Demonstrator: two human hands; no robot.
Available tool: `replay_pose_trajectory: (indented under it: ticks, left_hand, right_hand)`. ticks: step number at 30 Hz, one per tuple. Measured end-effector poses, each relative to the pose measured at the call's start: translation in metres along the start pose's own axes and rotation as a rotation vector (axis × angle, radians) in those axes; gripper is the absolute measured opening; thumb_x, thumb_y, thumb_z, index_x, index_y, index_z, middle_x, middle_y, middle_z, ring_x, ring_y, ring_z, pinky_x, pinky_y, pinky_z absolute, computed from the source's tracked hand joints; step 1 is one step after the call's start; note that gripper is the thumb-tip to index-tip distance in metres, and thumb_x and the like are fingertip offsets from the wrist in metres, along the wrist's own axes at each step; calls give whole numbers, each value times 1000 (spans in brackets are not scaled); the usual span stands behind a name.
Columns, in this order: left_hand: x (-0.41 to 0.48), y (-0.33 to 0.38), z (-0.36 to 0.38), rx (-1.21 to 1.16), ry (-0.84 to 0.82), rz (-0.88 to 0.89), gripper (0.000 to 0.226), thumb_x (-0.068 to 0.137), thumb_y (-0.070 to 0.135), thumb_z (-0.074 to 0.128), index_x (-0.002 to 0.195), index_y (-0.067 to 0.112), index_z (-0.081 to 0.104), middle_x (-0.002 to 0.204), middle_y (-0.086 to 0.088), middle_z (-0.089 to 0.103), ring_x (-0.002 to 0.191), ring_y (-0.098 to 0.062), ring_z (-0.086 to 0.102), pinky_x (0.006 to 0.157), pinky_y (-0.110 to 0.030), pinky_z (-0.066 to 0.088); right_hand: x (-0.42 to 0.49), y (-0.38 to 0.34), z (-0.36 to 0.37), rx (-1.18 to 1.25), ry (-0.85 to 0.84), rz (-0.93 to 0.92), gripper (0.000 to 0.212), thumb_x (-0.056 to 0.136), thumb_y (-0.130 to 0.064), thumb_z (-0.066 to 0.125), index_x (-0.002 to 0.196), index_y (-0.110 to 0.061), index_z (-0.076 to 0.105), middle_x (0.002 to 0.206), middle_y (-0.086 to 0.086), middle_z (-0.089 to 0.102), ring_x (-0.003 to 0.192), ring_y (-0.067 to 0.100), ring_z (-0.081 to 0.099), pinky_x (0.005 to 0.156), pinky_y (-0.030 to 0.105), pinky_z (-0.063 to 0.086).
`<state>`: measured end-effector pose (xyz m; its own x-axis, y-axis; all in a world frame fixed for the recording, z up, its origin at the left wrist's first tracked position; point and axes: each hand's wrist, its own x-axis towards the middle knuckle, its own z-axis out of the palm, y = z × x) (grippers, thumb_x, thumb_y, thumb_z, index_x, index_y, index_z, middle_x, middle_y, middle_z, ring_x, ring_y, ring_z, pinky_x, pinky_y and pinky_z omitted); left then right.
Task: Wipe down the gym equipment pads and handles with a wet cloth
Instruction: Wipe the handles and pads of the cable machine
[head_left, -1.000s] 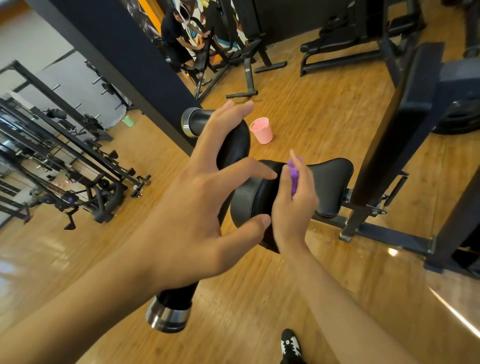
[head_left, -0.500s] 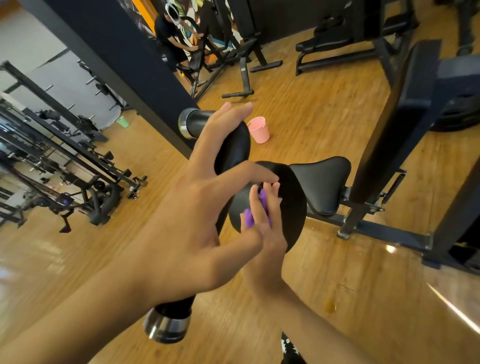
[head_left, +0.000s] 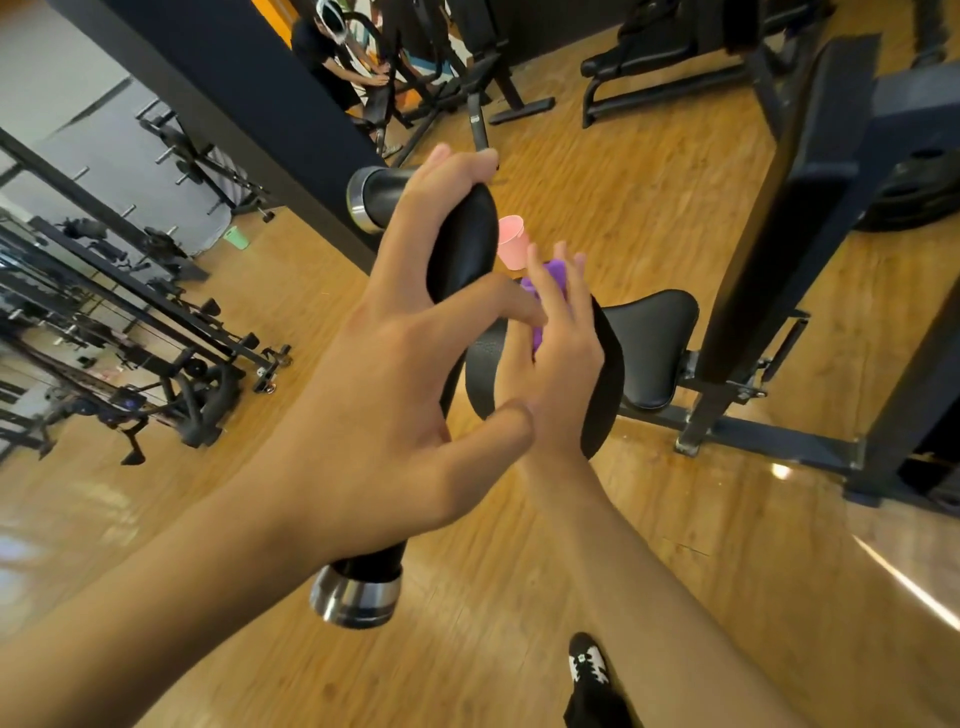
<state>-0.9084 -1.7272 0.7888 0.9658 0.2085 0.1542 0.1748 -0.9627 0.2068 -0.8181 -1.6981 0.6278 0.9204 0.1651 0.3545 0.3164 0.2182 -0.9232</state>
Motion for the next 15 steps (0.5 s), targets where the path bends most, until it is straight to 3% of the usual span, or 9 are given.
replay_pose_trajectory:
  ticks: [2,4,6,8,10,13,15]
  left_hand:
    - [2,0,1,-5,2,0,37,77,32,68,111,19,72,168,-10,17,161,-27,1,128,-28,10]
    - [3,0,1,-9,7,6,38,79,36,64,111,17,72,167,-11,18,161,-27,2,128,-28,9]
    - [2,0,1,-8,14,10,38,79,36,63,110,16,72,167,-12,18,161,-26,2,128,-28,8]
    - [2,1,1,-14,20,4,38,80,37,63,110,15,72,167,-11,19,161,-24,2,126,-24,7]
    - [3,3,2,-30,26,-7,40,79,39,62,111,16,72,168,-10,18,161,-23,2,125,-20,7]
    - [4,3,2,-17,24,5,40,80,39,63,112,17,72,168,-11,18,161,-25,3,127,-26,10]
    - [2,2,2,-16,20,11,40,81,39,62,111,16,72,167,-12,19,161,-25,4,128,-28,11]
  right_hand:
    - [3,9,-2,16,29,9,40,104,-13,54,144,-12,56,151,11,53,145,25,42,116,43,41]
    - [-1,41,-14,49,82,206,39,106,-16,51,145,-17,55,145,0,58,142,23,48,113,52,44]
    - [2,66,-26,82,102,442,39,108,-22,48,147,-20,54,147,-5,56,144,18,44,115,48,42]
    - [8,69,-30,75,92,503,39,109,-25,47,147,-21,54,144,-5,58,139,12,48,114,39,43]
    - [19,50,-24,69,102,335,37,108,-21,49,143,-17,57,137,-9,60,131,3,52,108,21,45]
    - [20,39,-18,59,-2,-47,33,106,-9,53,138,-12,61,134,-12,56,131,-17,42,106,15,43]
    - [19,73,-25,19,-6,40,34,107,-11,50,138,-15,61,134,-15,55,131,-17,40,106,12,40]
